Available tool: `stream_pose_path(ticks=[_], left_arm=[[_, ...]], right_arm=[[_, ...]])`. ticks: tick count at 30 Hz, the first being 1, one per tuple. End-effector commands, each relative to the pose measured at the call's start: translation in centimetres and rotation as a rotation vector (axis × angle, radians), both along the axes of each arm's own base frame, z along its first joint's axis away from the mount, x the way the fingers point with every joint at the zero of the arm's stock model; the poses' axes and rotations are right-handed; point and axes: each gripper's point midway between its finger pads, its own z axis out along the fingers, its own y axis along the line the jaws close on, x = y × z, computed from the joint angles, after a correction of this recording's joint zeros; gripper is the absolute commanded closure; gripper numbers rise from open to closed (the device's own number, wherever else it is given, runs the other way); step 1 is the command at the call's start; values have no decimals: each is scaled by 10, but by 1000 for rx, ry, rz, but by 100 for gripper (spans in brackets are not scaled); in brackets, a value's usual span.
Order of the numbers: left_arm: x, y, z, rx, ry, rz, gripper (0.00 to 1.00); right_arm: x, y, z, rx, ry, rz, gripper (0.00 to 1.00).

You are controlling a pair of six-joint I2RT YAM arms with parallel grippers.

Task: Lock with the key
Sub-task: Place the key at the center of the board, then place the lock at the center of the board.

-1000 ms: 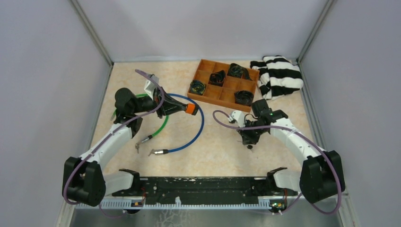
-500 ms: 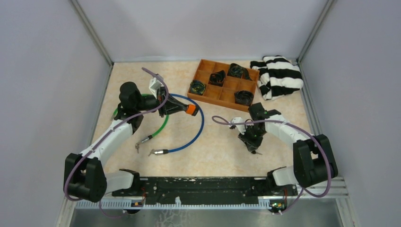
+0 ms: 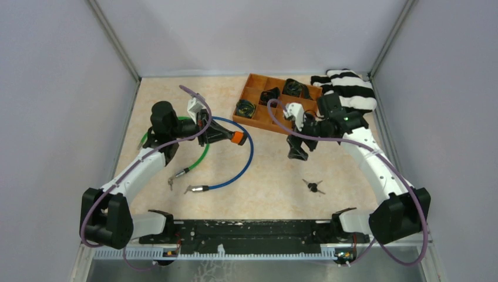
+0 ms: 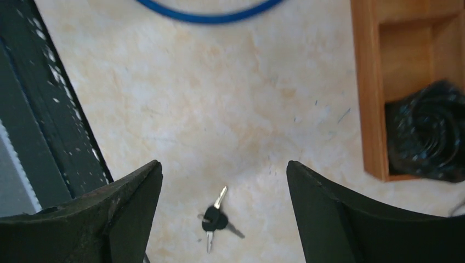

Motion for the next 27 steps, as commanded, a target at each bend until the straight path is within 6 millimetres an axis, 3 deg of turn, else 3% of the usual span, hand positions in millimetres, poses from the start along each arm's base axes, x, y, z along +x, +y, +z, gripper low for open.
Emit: stream_pose_path(ticks=[1,4,7,13,19,22,27], left_arm=[[-5,-6,5,-8,-43,-50,100],[-8,-10,4,-8,-32,-72,100],[-11,-14,5,-10,-32,-91,100],[-15,-17,12,-12,-49,-128,100],[-17,-21,7,-7,-49,-144,100],[-18,-22,7,-7,-49,-152,100],[-20,-23,6,-5,-51,-157,100]], right_arm=[[1,51,88,325,-61,92,16],[1,79,119,455,-54,132,14],[2,103,130,518,-56,165,14],[3,146,119,522,-27,210,14],[-10,178,105,521,21,295,15],[-15,187,101,519,43,323,23],[-16,191,98,522,74,342,50]])
